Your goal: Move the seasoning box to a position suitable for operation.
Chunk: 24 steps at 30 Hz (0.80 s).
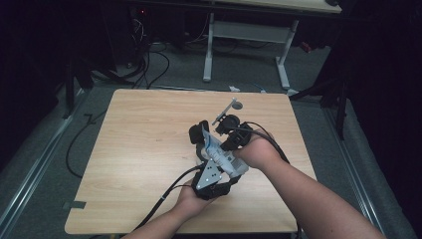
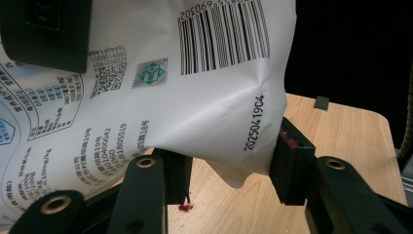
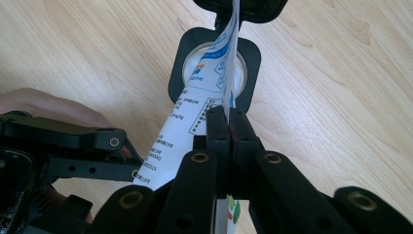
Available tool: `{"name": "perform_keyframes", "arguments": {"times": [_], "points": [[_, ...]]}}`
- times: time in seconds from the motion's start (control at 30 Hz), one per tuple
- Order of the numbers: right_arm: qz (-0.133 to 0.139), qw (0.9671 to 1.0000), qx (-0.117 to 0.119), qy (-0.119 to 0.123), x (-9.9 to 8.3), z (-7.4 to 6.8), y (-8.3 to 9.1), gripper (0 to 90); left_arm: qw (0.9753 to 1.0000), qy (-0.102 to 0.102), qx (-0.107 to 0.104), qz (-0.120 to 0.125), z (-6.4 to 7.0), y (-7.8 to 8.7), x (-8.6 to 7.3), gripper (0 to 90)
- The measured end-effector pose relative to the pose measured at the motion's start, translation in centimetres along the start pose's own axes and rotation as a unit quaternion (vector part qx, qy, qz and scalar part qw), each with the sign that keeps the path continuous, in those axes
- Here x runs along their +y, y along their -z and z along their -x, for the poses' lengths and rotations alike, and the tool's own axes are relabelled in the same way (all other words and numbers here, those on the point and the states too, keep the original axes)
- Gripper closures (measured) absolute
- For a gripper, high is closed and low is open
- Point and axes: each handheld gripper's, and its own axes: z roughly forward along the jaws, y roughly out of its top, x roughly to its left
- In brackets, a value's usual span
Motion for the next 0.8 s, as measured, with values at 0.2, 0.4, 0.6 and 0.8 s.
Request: {"name": "perform_keyframes", "arguments": {"times": [0.2, 0.4, 0.6, 0.8], "points": [[-0.003, 1.0, -0.002, -0.001, 0.06, -0.09, -0.08, 89.8, 1.0, 0.0, 0.0, 0.0, -0.01, -0.01, 0.0, 57.0], [-0.001, 1.0, -0.003, 0.0, 0.1, -0.03, -0.07, 89.8, 1.0, 0.003, 0.0, 0.002, -0.06, -0.01, 0.03, 57.0], [0.001, 1.0, 0.0, -0.001, 0.16, 0.0, -0.13, 89.8, 1.0, 0.004, 0.0, 0.003, -0.12, 0.01, 0.06, 57.0], [0.002, 1.0, 0.0, -0.001, 0.21, 0.01, -0.14, 89.7, 1.0, 0.005, 0.0, 0.004, -0.15, 0.03, 0.09, 57.1]]}}
